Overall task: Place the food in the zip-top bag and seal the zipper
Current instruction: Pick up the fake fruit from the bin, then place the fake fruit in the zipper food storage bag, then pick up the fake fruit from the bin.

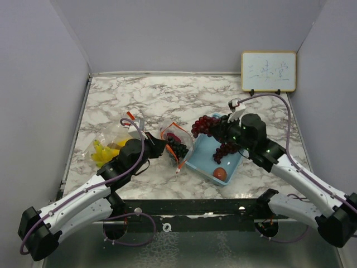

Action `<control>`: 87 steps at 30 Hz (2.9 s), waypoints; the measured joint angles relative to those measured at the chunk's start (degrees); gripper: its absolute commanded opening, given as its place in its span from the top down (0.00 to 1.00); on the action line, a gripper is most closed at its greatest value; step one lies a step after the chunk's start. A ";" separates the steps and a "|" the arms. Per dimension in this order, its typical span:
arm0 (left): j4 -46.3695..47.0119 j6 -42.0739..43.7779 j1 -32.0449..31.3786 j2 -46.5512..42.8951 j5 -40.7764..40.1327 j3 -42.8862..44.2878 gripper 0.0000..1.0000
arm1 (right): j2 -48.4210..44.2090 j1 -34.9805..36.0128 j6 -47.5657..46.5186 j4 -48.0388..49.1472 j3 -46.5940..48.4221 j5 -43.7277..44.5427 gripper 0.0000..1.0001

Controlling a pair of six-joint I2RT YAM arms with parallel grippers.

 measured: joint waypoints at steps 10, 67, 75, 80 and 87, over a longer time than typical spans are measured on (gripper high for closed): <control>0.66 0.00 0.00 1.03 0.04 0.00 1.00 | -0.70 0.15 1.03 12.33 1.07 -33.42 0.98; 3.23 0.68 0.07 -1.05 2.27 -1.11 1.00 | 24.37 -1.62 26.05 -35.45 12.09 20.85 0.00; 3.39 1.07 0.07 -1.49 2.45 -1.20 1.00 | 29.51 -4.70 26.84 -30.62 9.53 22.12 0.26; 3.28 1.25 0.07 -1.68 2.43 -1.25 1.00 | 30.58 -4.98 24.39 -27.17 8.46 22.34 0.73; 2.78 1.29 0.11 -1.68 2.38 -1.25 1.00 | 19.19 -3.63 19.19 -22.16 3.45 21.16 0.97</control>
